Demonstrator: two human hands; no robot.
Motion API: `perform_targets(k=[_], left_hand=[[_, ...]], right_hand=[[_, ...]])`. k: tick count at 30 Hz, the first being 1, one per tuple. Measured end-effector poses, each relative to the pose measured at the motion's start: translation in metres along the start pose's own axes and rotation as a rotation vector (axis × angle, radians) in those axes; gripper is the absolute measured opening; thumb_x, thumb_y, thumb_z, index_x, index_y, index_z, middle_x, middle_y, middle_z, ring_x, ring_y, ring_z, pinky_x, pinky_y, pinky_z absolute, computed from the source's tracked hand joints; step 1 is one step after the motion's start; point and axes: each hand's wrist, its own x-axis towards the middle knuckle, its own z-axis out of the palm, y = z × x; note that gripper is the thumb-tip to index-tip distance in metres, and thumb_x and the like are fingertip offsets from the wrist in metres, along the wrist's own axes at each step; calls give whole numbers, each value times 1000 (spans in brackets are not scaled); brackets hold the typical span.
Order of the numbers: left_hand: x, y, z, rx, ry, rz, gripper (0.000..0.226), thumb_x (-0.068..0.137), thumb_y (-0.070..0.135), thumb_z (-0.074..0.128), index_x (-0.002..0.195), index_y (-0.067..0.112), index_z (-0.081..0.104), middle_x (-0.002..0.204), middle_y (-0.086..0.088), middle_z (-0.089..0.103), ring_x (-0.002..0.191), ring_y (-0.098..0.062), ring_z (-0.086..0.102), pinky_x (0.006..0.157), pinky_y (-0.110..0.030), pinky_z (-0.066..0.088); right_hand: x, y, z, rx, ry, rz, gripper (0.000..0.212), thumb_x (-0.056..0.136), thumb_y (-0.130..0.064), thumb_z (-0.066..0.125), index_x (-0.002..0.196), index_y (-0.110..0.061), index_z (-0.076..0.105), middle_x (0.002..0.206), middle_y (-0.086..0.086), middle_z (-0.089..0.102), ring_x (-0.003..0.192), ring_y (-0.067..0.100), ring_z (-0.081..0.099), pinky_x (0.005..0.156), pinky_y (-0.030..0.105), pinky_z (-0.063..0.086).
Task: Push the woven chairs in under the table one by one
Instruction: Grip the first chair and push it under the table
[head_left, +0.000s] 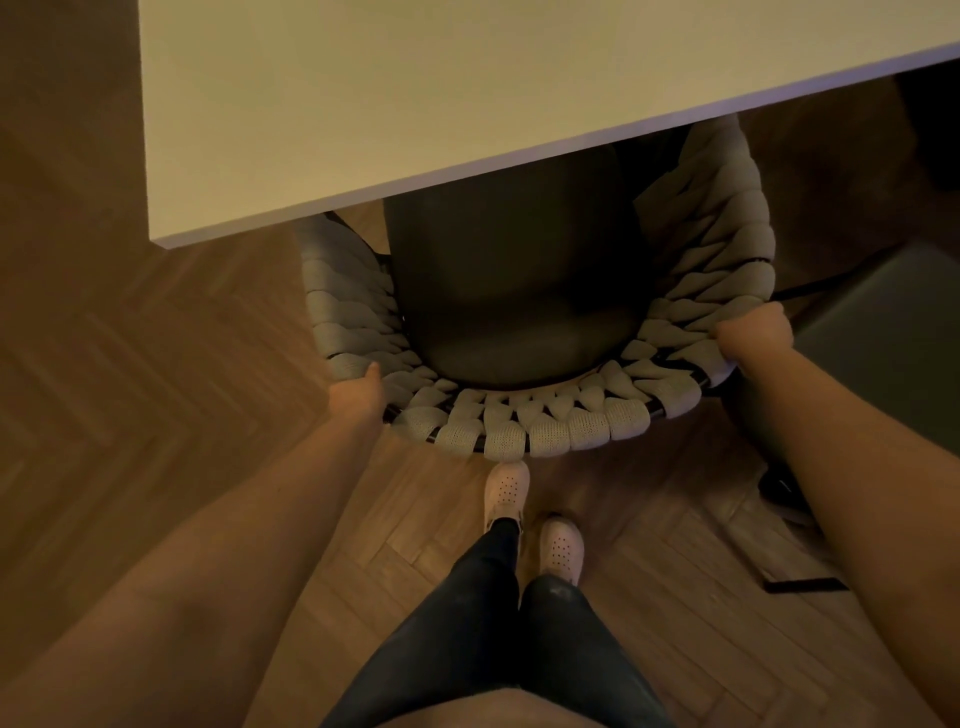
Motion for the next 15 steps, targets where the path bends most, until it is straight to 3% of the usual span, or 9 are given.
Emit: perform_targets(k=[4,7,9,10,12,15], left_hand=[[-3,-4,-4,8,-10,44,63,90,45,61,132,0,49,118,-16,62,99,-31,63,65,-34,49],[-8,-2,-4,-19,-22,27,69,88,42,65,137,0,40,121,-14,59,91,-28,62,62,-34,49],[-16,-1,-2,2,-6,60,75,89,37,66,142,0,27,123,-12,53,93,-28,59,73,-39,52],[-18,-3,-1,58,22,92,83,88,37,66,146,1,19,136,-14,46,109,-32,55,90,-44,50],[-27,-9,1,306,91,193,100,86,41,66,153,7,-1,157,-18,16,142,-37,25,115,-52,24],[-43,-22,8,734,136,490,100,89,43,60,154,12,-10,159,-19,-16,147,-34,-12,118,-53,-3]], right_hand=[[-8,2,3,138,-7,25,74,89,-27,65,146,-6,21,140,22,42,125,38,47,97,46,43],[-23,6,10,279,45,2,74,89,-26,65,147,-13,21,140,20,44,125,38,47,102,51,43],[-36,13,17,341,82,-46,76,90,-26,64,149,-15,18,140,18,46,125,36,48,102,49,43],[-42,17,23,358,80,-64,80,89,-25,64,151,-16,15,141,18,46,126,37,48,102,47,42],[-55,25,31,378,86,-63,88,88,-22,66,154,-19,8,145,17,42,128,37,45,101,45,41],[-69,36,39,388,71,-60,93,88,-26,68,155,-21,4,149,15,37,132,36,43,104,47,39]])
